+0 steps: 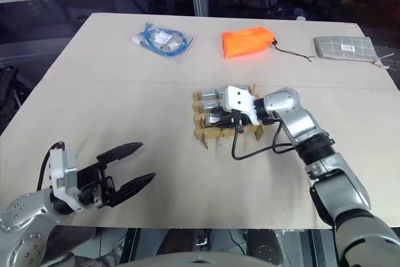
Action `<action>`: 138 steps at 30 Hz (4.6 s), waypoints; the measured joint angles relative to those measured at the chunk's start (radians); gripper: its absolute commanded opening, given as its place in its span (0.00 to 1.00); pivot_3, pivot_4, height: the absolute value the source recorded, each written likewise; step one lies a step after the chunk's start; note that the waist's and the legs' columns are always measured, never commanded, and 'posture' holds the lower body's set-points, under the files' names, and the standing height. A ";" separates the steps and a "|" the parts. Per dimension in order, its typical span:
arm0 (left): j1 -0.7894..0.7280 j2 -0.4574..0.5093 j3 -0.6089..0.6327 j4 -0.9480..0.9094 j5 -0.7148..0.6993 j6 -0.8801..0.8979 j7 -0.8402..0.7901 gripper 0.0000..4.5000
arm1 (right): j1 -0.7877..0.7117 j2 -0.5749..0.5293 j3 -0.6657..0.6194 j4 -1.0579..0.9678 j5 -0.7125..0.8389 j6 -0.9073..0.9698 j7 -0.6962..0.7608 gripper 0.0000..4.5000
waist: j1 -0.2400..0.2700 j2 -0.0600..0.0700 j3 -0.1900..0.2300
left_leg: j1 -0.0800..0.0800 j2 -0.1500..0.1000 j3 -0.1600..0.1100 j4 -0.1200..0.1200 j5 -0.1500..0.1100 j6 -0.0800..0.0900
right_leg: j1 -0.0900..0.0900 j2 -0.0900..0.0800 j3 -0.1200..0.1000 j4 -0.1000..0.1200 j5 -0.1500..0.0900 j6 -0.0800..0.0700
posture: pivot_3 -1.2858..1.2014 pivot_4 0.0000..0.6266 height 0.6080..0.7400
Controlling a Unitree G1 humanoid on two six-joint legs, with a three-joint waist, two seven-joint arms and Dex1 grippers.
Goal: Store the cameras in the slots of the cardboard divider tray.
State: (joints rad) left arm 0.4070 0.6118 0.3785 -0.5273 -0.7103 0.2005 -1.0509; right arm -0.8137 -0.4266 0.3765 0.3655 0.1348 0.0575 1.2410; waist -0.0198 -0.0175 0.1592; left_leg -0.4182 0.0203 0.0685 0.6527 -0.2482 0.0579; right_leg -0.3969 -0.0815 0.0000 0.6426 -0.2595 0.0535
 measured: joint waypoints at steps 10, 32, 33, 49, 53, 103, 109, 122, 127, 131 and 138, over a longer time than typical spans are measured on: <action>-0.036 -0.002 -0.035 -0.001 0.000 0.011 0.026 1.00 | 0.073 -0.050 -0.194 -0.287 0.060 0.190 -0.172 0.83 | 0.004 0.002 0.001 | -0.001 -0.001 -0.002 -0.001 0.000 -0.001 | 0.000 -0.001 0.001 0.000 0.000 0.000 | 0.52 0.24 1.00; -0.309 0.031 -0.167 0.089 0.000 0.090 0.005 1.00 | 0.526 0.082 -0.731 -1.049 -0.061 1.447 -1.046 0.83 | 0.004 0.005 0.000 | 0.000 -0.003 -0.001 0.000 0.003 0.003 | 0.000 0.000 -0.001 0.002 0.000 0.000 | 0.52 0.24 1.00; -0.318 0.031 -0.175 0.092 0.000 0.091 0.003 1.00 | 0.519 0.109 -0.732 -1.065 -0.078 1.490 -1.076 0.83 | 0.005 0.005 0.000 | 0.000 -0.003 -0.001 0.000 0.003 0.004 | 0.000 0.001 -0.001 0.002 0.000 0.000 | 0.52 0.24 1.00; -0.334 0.035 -0.190 0.108 -0.001 0.113 -0.012 1.00 | 0.434 0.429 -0.797 -1.027 -0.225 1.550 -1.291 0.83 | 0.004 0.006 0.000 | 0.000 -0.001 0.000 0.000 0.004 0.003 | 0.000 0.010 0.000 0.002 0.002 0.004 | 0.52 0.24 1.00; -0.326 0.035 -0.189 0.108 -0.001 0.113 -0.014 1.00 | 0.412 0.438 -0.811 -1.000 -0.233 1.550 -1.299 0.54 | 0.005 0.006 0.000 | 0.000 -0.001 0.001 0.000 0.004 0.003 | 0.000 0.010 0.000 0.002 0.002 0.004 | 0.52 0.24 1.00; -1.066 -0.008 -0.345 0.305 -0.795 1.058 0.836 0.17 | 0.475 -0.168 -0.137 -1.063 -0.052 0.413 -0.541 0.70 | 0.011 0.000 0.005 | 0.002 0.001 -0.001 0.015 0.005 0.000 | 0.002 0.013 0.002 0.016 0.001 0.005 | 0.52 0.24 1.00; -1.144 -0.010 -0.362 0.354 -0.643 1.012 0.741 0.17 | 0.542 -0.164 -0.188 -1.095 -0.041 0.450 -0.576 0.99 | 0.021 -0.001 0.005 | 0.002 0.000 -0.001 0.015 0.005 0.000 | 0.002 0.013 0.001 0.016 0.001 0.005 | 0.52 0.24 1.00; -1.487 -0.117 -0.787 0.970 0.183 0.374 -0.041 0.17 | 0.961 -0.108 -0.695 -1.281 0.371 0.572 -0.568 0.99 | 0.038 -0.001 0.006 | -0.005 -0.004 -0.001 0.016 0.003 0.005 | 0.000 0.015 0.000 0.013 0.001 0.005 | 0.52 0.24 1.00; -1.564 -0.208 -0.847 1.176 0.352 0.213 -0.194 0.17 | 1.016 -0.136 -0.789 -1.287 0.447 0.552 -0.550 0.99 | 0.029 -0.001 0.006 | -0.011 -0.003 -0.002 0.018 0.001 0.008 | -0.007 0.016 0.001 0.015 0.001 0.006 | 0.52 0.24 1.00; -1.584 -0.253 -0.860 1.292 0.465 0.132 -0.273 0.17 | 1.007 -0.203 -0.814 -1.217 0.469 0.514 -0.503 0.99 | 0.030 -0.001 0.006 | -0.015 -0.002 -0.002 0.019 0.001 0.008 | -0.010 0.017 0.002 0.015 0.001 0.006 | 0.52 0.24 1.00; -1.613 -0.271 -0.854 1.320 0.563 0.118 -0.343 0.17 | 0.924 -0.311 -0.828 -1.060 0.480 0.451 -0.419 0.99 | 0.032 -0.002 0.006 | -0.015 0.000 -0.003 0.019 0.001 0.008 | -0.010 0.017 0.002 0.015 0.001 0.006 | 0.52 0.24 1.00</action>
State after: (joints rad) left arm -1.2057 0.3412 -0.4754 0.7923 -0.1468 0.3184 -1.3941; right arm 0.1107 -0.7379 -0.4514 -0.6943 0.6147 0.5088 0.8224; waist 0.0126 -0.0196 0.1654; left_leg -0.4334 0.0202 0.0655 0.6718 -0.2471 0.0661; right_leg -0.4071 -0.0646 0.0017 0.6578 -0.2586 0.0599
